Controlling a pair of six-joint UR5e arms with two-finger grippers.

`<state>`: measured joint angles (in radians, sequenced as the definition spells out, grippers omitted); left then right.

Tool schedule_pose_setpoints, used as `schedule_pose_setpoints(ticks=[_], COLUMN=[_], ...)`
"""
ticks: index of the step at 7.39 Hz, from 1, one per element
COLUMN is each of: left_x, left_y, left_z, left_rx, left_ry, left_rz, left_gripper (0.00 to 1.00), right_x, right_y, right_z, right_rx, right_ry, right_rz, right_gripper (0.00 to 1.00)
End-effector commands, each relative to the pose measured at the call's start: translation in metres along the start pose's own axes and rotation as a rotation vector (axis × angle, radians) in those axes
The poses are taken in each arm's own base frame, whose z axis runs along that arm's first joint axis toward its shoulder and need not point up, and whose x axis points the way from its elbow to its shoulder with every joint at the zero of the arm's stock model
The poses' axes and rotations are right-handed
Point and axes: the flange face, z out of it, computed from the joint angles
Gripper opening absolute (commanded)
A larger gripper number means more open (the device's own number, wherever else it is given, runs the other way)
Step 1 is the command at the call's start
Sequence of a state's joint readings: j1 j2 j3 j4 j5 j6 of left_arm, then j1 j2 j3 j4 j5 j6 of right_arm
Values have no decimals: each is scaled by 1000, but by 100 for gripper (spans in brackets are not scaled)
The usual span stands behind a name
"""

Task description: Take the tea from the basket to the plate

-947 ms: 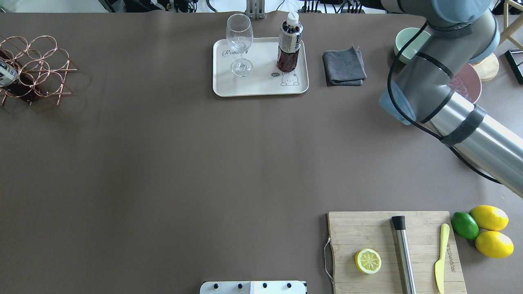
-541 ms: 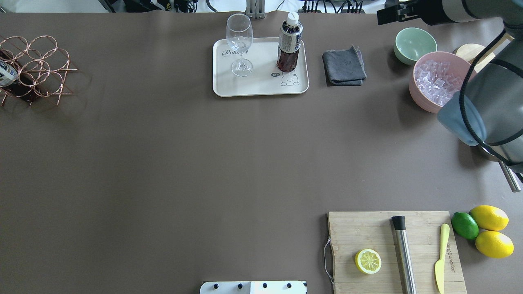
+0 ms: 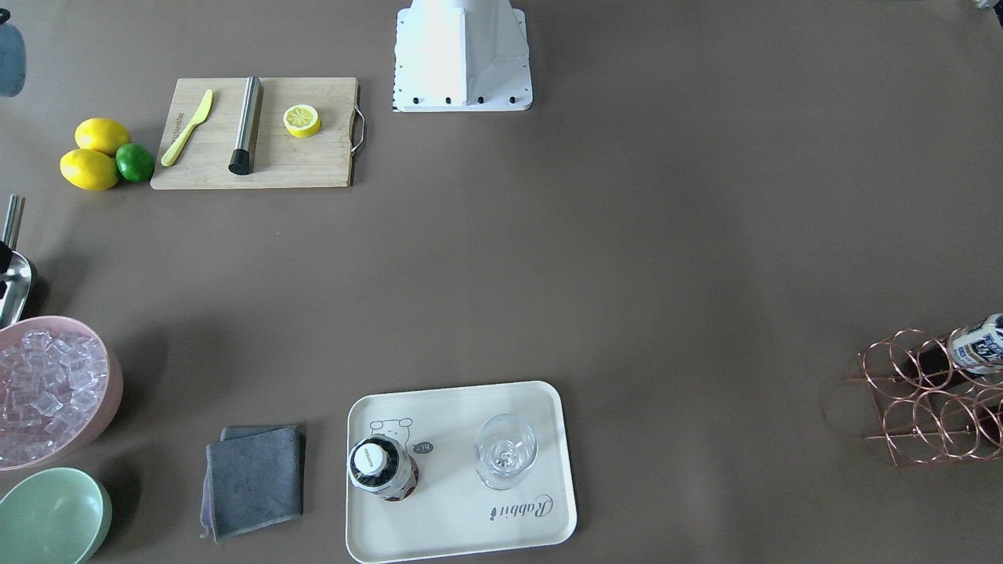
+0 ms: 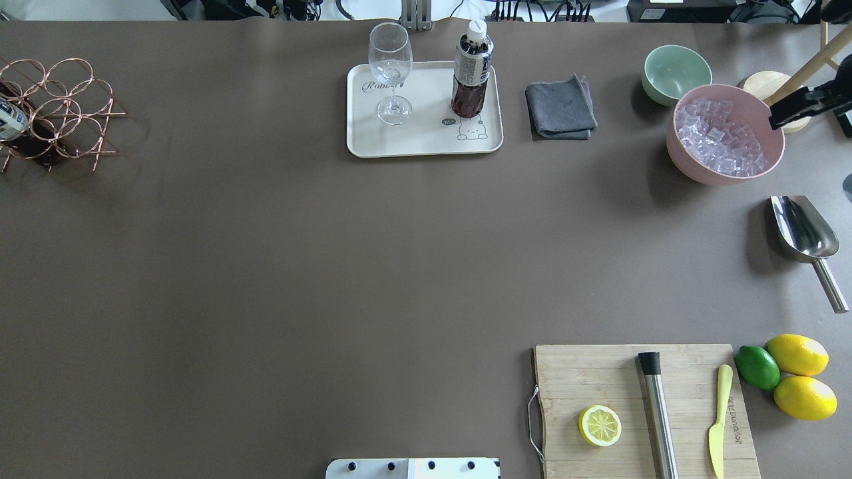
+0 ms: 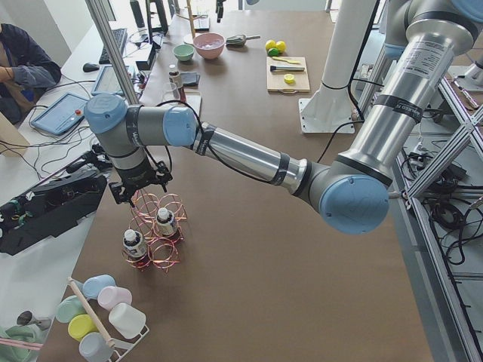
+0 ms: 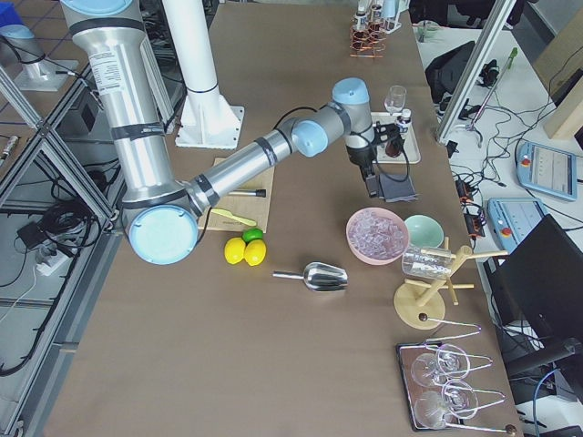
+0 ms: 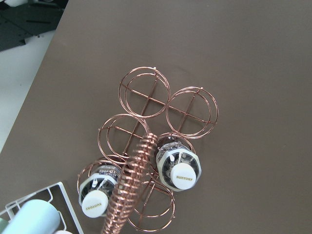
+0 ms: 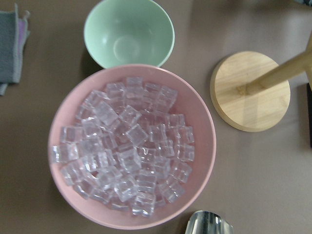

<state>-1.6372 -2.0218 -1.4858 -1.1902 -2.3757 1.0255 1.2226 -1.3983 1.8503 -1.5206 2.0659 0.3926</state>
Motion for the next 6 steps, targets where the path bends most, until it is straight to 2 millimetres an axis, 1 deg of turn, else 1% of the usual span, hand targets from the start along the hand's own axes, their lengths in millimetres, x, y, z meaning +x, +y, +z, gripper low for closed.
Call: schedule_pose_setpoints(ticks=[1, 2, 3, 4, 5, 6], left_x=[4, 9, 15, 19, 23, 34], left_y=[72, 99, 119, 132, 151, 171], left_z=[23, 45, 58, 68, 84, 94], left_rx=[1, -6, -28, -45, -61, -49], left_ry=[46, 84, 94, 103, 122, 102], left_rz=[-261, -375, -504, -617, -731, -723], left_gripper=[98, 98, 98, 98, 98, 98], right_x=[174, 210, 212, 218, 216, 216], right_y=[45, 58, 63, 72, 71, 75], right_z=[88, 105, 101, 100, 88, 72], right_rx=[-239, -240, -230, -232, -220, -229], right_ry=[-132, -155, -170, -178, -188, -188], right_rz=[187, 190, 197, 213, 221, 253], right_gripper=[100, 100, 100, 100, 100, 100])
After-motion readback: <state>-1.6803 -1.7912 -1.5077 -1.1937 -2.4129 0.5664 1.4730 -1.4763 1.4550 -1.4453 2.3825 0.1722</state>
